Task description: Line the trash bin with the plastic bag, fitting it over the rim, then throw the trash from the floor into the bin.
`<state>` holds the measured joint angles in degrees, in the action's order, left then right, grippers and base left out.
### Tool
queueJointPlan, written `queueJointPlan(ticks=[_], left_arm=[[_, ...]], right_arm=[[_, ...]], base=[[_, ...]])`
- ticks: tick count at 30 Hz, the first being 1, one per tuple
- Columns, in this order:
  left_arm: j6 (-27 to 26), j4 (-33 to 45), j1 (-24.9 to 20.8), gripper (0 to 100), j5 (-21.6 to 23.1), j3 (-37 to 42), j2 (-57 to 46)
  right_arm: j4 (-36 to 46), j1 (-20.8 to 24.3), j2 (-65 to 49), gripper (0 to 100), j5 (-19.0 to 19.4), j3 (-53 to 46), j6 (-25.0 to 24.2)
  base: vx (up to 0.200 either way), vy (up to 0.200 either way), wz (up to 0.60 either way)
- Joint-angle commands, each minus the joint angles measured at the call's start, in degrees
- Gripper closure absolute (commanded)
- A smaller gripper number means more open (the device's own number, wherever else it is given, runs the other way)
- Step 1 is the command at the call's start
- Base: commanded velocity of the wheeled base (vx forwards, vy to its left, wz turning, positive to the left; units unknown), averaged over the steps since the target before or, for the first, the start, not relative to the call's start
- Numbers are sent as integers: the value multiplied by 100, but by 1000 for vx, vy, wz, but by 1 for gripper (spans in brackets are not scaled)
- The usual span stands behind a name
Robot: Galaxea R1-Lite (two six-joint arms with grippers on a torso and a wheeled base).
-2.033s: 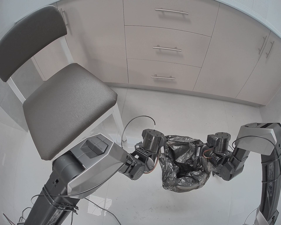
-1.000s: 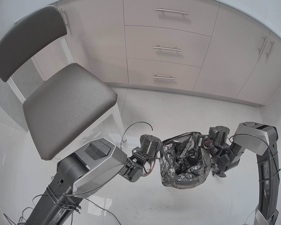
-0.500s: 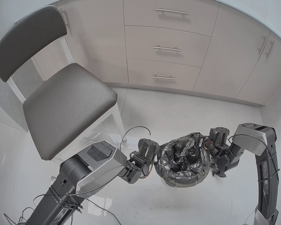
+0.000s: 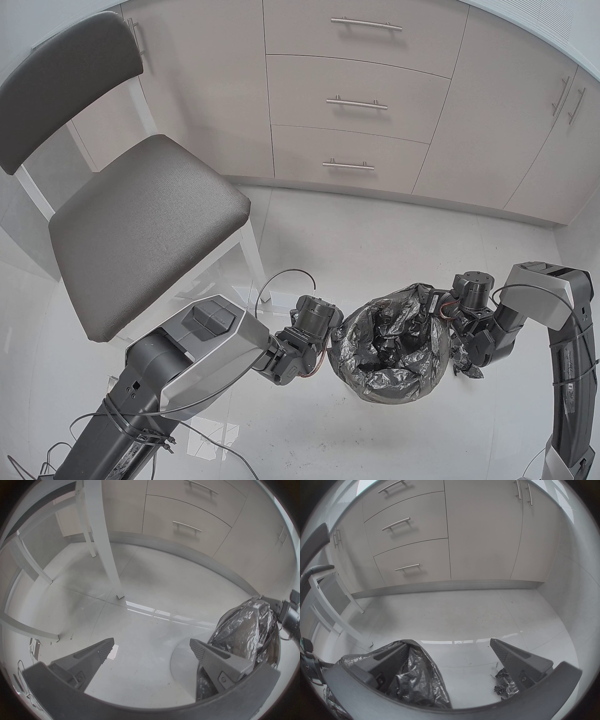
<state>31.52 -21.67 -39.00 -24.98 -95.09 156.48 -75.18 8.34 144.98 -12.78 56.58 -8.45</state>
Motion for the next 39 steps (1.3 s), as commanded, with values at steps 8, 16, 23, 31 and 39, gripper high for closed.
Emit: queueJointPlan(ticks=[8, 16, 23, 31, 39], left_arm=[[416, -56, -178, 0, 2, 491, -408], [407, -302, -205, 0, 11, 667, -434], [346, -416, -178, 0, 178, 676, -399], [337, -425, -187, 0, 195, 693, -399], [337, -425, -187, 0, 195, 693, -399]], right_arm=[[-23, 177, -937, 0, 144, -982, -34], [-146, 361, -1271, 0, 487, -1870, -394], [-471, -16, -1033, 0, 425, -1861, -632], [-480, -122, -866, 0, 381, -1773, -667], [-454, -192, -506, 0, 267, -1536, -772]], base=[[0, 0, 0], [0, 0, 0], [0, 0, 0], [0, 0, 0], [0, 0, 0]])
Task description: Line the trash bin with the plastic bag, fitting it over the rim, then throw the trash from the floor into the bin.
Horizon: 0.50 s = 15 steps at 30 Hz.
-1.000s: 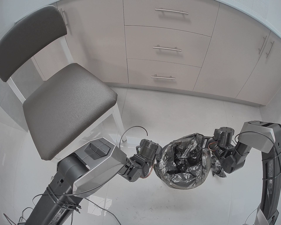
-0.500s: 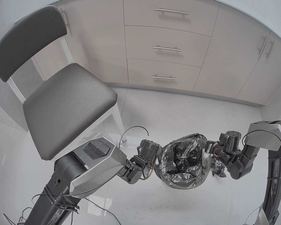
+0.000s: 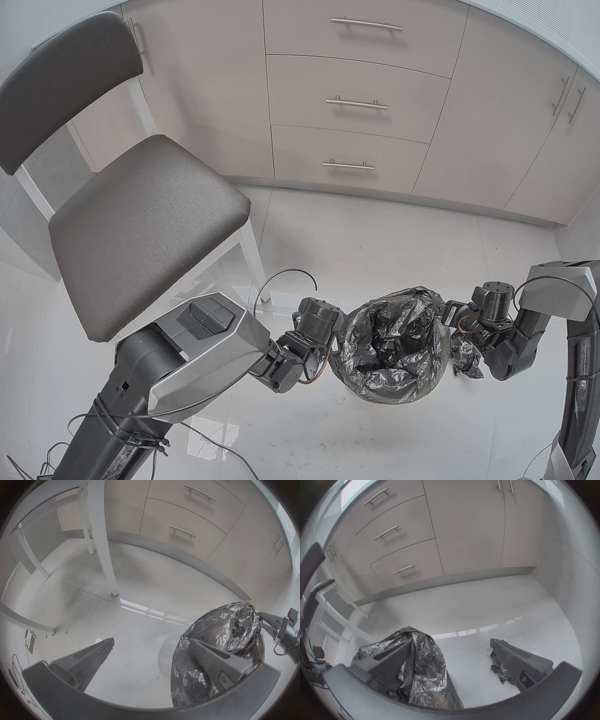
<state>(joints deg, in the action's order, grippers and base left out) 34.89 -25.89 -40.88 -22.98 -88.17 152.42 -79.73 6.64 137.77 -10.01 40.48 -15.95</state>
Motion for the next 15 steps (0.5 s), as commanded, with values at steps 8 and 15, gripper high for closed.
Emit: queueJointPlan(ticks=[8, 15], left_arm=[[0, -3, 1, 0, -5, -7, 7], [-8, -3, 1, 0, -5, -7, 16]], right_arm=[[1, -234, 541, 0, -19, 232, -102], [-25, -330, 752, 0, -19, 328, -102]], base=[[0, 0, 0], [0, 0, 0]])
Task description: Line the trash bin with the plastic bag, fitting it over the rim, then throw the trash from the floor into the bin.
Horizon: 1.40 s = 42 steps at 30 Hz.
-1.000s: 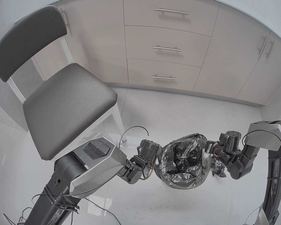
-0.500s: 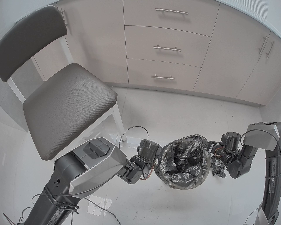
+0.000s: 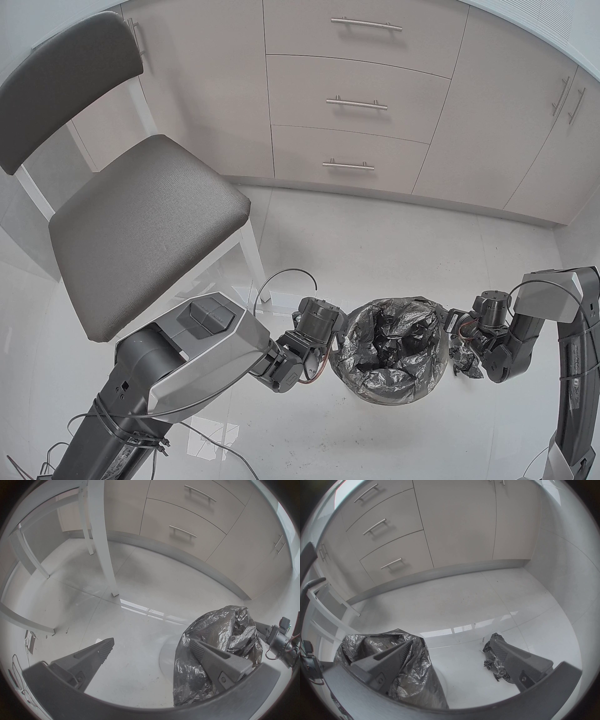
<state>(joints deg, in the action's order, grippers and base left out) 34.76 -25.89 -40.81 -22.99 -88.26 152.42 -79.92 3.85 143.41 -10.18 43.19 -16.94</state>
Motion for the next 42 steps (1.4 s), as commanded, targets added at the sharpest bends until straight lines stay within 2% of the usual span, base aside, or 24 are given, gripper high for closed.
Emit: queueJointPlan(ticks=[1, 12, 14, 19, 20, 27, 30, 34, 38, 42], left_arm=[[5, -3, -6, 0, -4, -7, 16], [5, -3, -6, 0, -4, -7, 16], [5, -3, 3, 0, -4, -7, 16], [5, -3, 3, 0, 5, -7, 16], [5, -3, 3, 0, -4, -7, 16], [5, -3, 3, 0, -4, -7, 16], [5, -3, 3, 0, -4, -7, 16], [5, -3, 3, 0, -4, -7, 16], [5, -3, 3, 0, -4, -7, 7], [-4, -170, -14, 0, -4, 46, 7]], right_arm=[[3, -69, 214, 0, -2, 84, -2], [20, -306, 275, 0, -2, 119, 7], [29, -297, 3, 0, 7, 14, 16], [47, -122, -674, 0, 34, -338, 7], [47, 10, -1061, 0, 60, -628, 7], [-32, 406, -1737, 0, 236, -1577, -90], [-32, 555, -1614, 0, 385, -1797, -283], [-138, 617, -1061, 0, 403, -1797, -415], [-1008, 626, -243, 0, 403, -1823, -424], [-1008, 669, 99, 0, 403, -1823, -468]], base=[[0, 0, 0], [0, 0, 0], [0, 0, 0], [0, 0, 0], [0, 0, 0], [0, 0, 0], [0, 0, 0], [0, 0, 0], [0, 0, 0], [0, 0, 0]])
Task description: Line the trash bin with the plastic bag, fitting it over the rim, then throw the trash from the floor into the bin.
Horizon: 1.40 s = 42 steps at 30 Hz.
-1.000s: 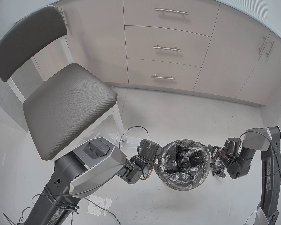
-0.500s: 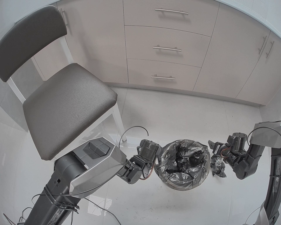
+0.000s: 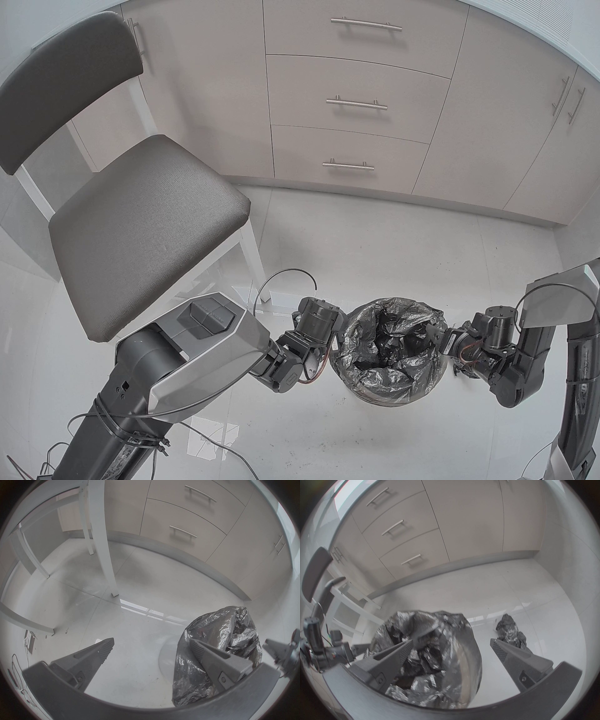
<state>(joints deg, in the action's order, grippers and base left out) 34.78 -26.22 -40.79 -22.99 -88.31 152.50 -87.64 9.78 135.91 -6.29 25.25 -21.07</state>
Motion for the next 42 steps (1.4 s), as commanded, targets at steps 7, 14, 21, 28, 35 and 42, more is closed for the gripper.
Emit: queueJointPlan(ticks=[7, 14, 21, 28, 35, 42], left_arm=[[-138, -436, -17, 0, -4, 182, 7], [-147, -524, -34, 0, -30, 253, -19], [-156, -1298, -236, 0, -12, 666, -204], [-77, -1430, -500, 0, -4, 965, -529], [-498, -1430, -658, 0, 14, 938, -265], [-982, -1359, -606, 0, 14, 683, 86]], right_arm=[[-236, 42, 1130, 0, -21, -64, -205], [-236, -55, 1130, 0, -39, -81, -337], [-236, -239, 1078, 0, -100, -90, -618], [-236, -195, 1122, 0, -109, -64, -618], [-236, -204, 1122, 0, -109, -46, -618], [-236, -204, 1113, 0, -109, -46, -627]], base=[[0, 0, 0], [0, 0, 0], [0, 0, 0], [0, 0, 0], [0, 0, 0], [0, 0, 0]])
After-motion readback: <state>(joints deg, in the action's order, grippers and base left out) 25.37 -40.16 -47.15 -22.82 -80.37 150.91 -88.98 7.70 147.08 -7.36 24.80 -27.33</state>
